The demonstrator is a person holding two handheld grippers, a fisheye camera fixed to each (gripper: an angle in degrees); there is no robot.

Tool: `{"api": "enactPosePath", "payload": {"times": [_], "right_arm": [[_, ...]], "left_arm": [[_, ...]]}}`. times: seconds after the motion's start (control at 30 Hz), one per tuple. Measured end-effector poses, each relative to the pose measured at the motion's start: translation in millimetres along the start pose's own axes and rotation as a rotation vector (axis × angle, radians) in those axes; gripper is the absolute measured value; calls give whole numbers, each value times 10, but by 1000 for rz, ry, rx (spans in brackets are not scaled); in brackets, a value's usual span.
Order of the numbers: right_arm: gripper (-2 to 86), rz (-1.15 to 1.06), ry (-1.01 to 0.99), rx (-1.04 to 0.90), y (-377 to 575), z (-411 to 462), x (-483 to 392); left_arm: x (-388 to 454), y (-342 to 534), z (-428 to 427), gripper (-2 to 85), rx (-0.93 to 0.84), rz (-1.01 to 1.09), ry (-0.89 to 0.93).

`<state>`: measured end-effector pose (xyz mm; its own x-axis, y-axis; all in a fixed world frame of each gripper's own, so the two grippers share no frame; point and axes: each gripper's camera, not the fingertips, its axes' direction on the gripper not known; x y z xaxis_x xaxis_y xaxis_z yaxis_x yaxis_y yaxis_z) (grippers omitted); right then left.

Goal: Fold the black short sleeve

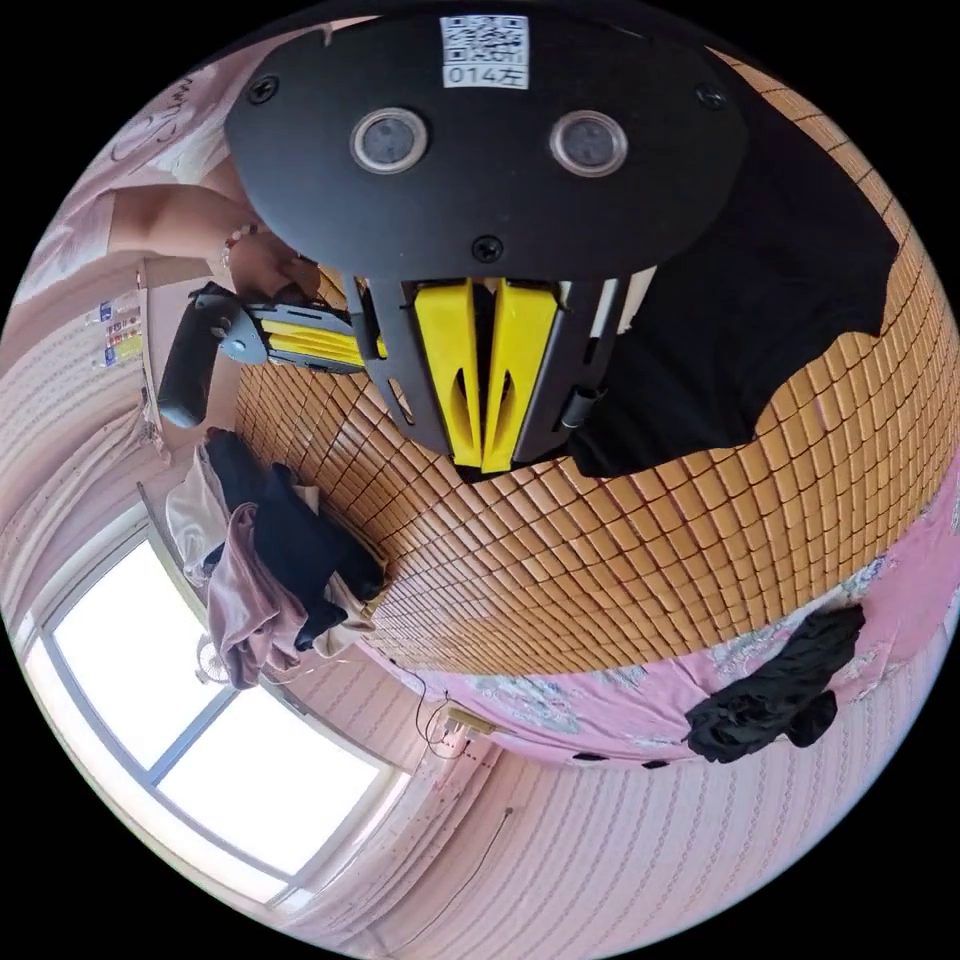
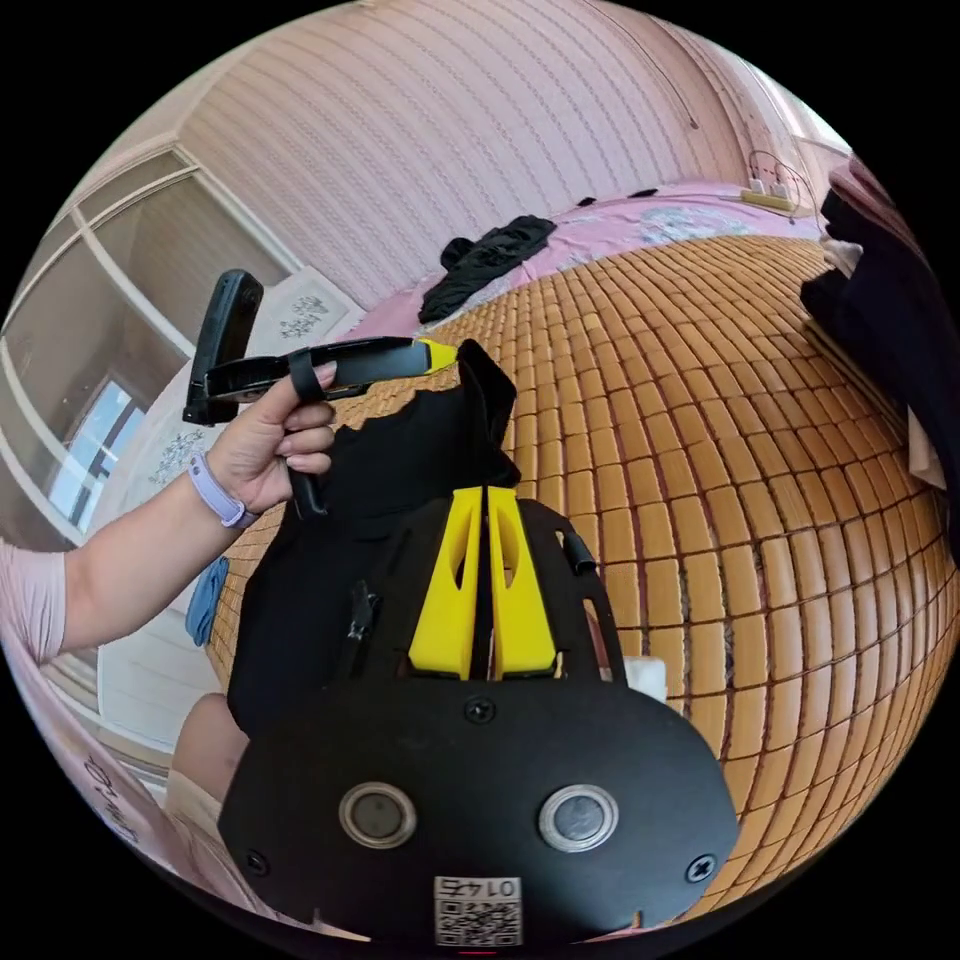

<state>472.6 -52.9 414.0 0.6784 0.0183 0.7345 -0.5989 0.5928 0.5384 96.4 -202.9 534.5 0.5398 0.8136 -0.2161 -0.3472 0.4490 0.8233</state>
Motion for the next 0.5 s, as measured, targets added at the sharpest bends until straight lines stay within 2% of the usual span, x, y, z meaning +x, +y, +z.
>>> {"api": "enactPosePath", "payload": {"times": [0.1,0.2,0.33,0.5], "right_arm": [[54,-94,-37,-30,67,-151,-183],[66,-135,-12,-108,43,-110,-247],[77,-155,-4,-196,-200,102,-313],[88,-230,105,-227,-661,568,-457]], "left_arm": [[-319,550,-585,4,51,-66,-125],[-789,1036,-931,53,-25,-180,-165],[-1193,1547,-1515,58,69,-306,-181],[-1704,1914,-2061,64,103,-397,-348]]}}
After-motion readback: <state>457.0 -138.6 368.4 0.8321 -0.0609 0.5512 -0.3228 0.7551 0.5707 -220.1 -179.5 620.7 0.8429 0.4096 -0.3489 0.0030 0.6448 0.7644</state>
